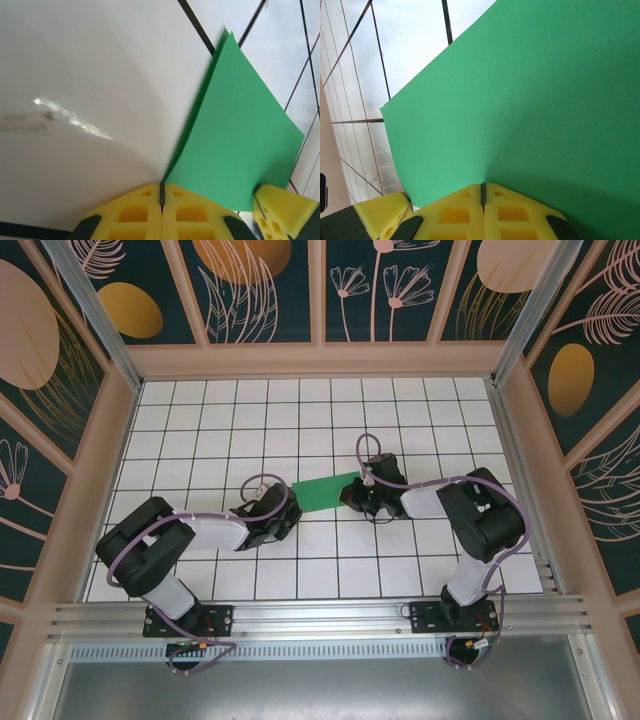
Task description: Fold a paper plane with a square sheet of paper (pick it up from the middle)
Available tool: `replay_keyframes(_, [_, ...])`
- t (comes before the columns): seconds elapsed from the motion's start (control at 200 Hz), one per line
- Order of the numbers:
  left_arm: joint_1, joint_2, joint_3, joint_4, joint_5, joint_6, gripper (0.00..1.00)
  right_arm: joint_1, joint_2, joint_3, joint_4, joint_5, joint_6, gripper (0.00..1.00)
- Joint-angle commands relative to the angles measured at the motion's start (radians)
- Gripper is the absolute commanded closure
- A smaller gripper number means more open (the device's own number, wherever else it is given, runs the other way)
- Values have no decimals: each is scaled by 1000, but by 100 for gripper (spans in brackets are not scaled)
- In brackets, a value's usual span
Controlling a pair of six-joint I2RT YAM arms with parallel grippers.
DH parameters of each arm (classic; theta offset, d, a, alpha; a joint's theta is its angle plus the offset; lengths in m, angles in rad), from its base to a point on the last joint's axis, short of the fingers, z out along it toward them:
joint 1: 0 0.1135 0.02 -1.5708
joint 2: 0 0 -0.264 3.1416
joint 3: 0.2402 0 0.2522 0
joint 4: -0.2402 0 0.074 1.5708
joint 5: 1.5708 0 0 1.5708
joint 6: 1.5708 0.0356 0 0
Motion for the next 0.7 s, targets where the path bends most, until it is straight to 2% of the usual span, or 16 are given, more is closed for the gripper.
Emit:
replay_keyframes(0.0, [33, -24, 4, -123, -40, 60, 100, -25, 7, -23, -128, 78, -24, 100])
replay_keyframes(0.105, [62, -51, 72, -186, -29, 162, 98, -23, -27, 15, -155, 78, -59, 100])
replay_keyframes(0.305, [139, -121, 171, -324, -42, 346, 81, 18, -67, 158, -262, 121, -138, 100])
replay_keyframes(0.485, [228, -165, 201, -390, -32, 464, 60, 140, 30, 320, -375, 215, -147, 100])
replay_keyframes(0.54, [258, -170, 205, -401, -21, 497, 49, 170, 76, 376, -399, 240, -137, 100])
replay_keyframes(0.691, [330, -172, 217, -446, -4, 577, 28, 228, 199, 530, -463, 280, -113, 100])
